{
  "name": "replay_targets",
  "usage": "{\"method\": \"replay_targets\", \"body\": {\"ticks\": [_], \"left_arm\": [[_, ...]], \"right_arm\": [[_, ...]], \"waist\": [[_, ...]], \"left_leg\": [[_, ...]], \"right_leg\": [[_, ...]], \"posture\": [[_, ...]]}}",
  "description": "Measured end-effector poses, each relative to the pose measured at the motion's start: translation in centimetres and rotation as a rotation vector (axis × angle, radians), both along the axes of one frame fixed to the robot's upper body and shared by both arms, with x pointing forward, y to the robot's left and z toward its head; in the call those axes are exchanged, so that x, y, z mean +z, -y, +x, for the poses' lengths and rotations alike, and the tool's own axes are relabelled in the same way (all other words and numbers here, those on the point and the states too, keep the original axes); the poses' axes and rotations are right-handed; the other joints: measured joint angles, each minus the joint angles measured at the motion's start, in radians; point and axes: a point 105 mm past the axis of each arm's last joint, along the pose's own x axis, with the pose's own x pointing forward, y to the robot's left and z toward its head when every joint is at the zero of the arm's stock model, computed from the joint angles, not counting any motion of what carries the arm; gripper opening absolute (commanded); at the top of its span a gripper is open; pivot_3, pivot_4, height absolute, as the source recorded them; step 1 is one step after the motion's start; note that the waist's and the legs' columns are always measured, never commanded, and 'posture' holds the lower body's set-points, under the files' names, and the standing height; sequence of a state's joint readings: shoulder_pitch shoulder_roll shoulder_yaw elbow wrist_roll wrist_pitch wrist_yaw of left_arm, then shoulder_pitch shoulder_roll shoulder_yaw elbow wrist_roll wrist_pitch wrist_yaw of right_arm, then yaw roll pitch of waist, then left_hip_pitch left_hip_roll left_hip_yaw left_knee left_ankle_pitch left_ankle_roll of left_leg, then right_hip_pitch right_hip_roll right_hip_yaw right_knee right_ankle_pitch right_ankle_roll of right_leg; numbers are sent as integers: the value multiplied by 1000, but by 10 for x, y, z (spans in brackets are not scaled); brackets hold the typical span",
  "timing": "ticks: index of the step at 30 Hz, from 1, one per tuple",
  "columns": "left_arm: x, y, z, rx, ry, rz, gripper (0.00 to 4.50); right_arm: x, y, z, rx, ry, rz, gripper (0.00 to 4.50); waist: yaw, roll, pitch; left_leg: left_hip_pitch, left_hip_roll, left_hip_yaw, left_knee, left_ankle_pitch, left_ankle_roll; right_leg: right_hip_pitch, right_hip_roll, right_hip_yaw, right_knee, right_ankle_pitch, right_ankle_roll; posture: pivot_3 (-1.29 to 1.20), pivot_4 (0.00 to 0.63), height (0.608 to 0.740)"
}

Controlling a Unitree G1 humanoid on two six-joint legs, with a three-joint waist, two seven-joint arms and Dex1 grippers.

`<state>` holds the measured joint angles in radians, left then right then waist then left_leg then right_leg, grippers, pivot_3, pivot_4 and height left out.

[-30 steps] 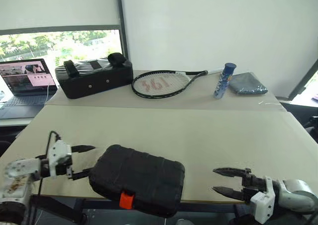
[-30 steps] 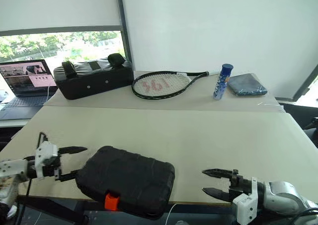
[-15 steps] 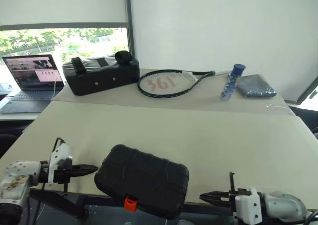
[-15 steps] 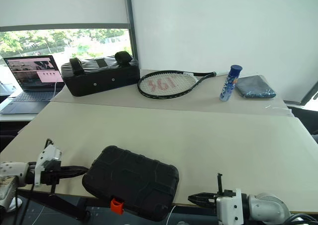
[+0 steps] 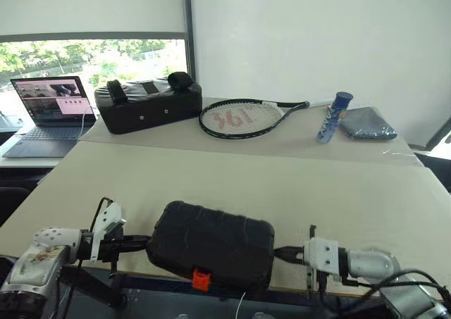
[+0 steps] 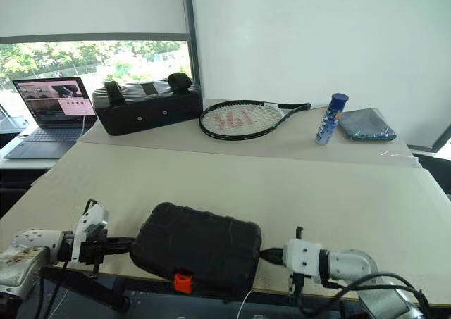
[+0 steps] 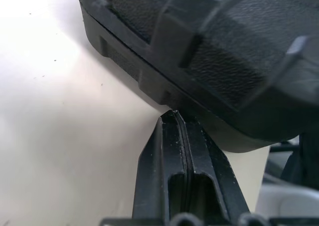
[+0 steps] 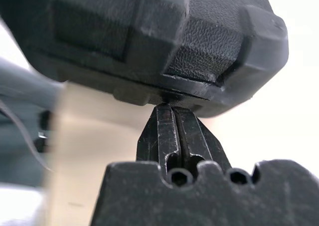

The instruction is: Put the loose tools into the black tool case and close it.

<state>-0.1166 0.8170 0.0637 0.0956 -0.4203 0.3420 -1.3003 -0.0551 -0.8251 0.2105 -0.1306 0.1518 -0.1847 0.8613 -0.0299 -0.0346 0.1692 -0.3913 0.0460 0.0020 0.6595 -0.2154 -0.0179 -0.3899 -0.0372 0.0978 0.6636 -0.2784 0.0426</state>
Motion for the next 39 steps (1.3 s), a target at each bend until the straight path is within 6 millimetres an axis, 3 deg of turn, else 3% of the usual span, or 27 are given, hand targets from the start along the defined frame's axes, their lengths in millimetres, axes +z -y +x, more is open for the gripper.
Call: {"method": "replay_targets", "body": {"ticks": [11, 15, 17, 21, 25, 29, 31, 32, 34, 39], "left_arm": [[1, 57, 24, -3, 59, -124, 37], [2, 65, 25, -12, 88, -136, 37], [5, 62, 26, -16, 118, -116, 37], [18, 38, 21, -39, 128, -64, 37], [54, 31, 17, -156, 81, -109, 37], [99, 61, 36, -256, 206, -181, 37], [110, 90, 48, -298, 245, -230, 37], [110, 110, 52, -338, 247, -233, 37], [105, 125, 54, -366, 244, -222, 37], [80, 164, 82, -325, 269, -118, 37]], "right_arm": [[27, 44, 84, -305, 124, -50, 0], [29, 51, 93, -343, 142, -54, 0], [29, 58, 87, -349, 144, -59, 0], [26, 84, 67, -381, 113, -79, 0], [20, 76, 10, -286, -24, -14, 0], [17, 40, -28, -172, -118, 58, 0], [20, 18, -37, -143, -122, 118, 0], [23, 5, -38, -153, -116, 166, 0], [24, -5, -38, -155, -115, 197, 0], [17, -31, -32, -218, -127, 234, 0]], "waist": [[11, 0, 0], [13, 0, 0], [15, 0, 0], [11, 0, 0], [16, 0, 0], [15, 0, 0], [11, -1, 0], [5, -1, 0], [-4, -1, -1], [-7, -1, 0]], "left_leg": [[-16, -2, -1, 0, 0, 0], [-17, -2, -2, 0, 0, 1], [-17, -3, -2, 0, 0, 1], [-16, -3, -2, 0, 0, 1], [-16, -2, -4, 0, 0, 1], [-15, -4, -2, 2, 0, 0], [-13, -4, -3, 3, 1, 0], [-13, -4, -2, 3, 1, 0], [-13, -4, -3, 3, 1, 0], [-18, -5, -4, 2, 1, 0]], "right_leg": [[-15, -1, 0, 1, 6, -7], [-15, -2, -1, 0, 6, -7], [-15, -2, -1, -1, 6, -6], [-14, -2, -1, 0, 6, -6], [-14, -1, -3, 0, 5, -5], [-11, -2, 0, -1, 3, 4], [-9, -1, -1, -2, 3, 5], [-8, -1, 0, -2, 3, 5], [-10, -1, 1, -1, 3, 5], [-13, 0, 1, -1, 5, 2]], "posture": [[0, 150, 740], [0, 150, 740], [0, 150, 740], [0, 150, 740], [0, 150, 740], [0, 150, 740], [0, 150, 740], [0, 150, 740], [0, 150, 740], [0, 150, 740]]}}
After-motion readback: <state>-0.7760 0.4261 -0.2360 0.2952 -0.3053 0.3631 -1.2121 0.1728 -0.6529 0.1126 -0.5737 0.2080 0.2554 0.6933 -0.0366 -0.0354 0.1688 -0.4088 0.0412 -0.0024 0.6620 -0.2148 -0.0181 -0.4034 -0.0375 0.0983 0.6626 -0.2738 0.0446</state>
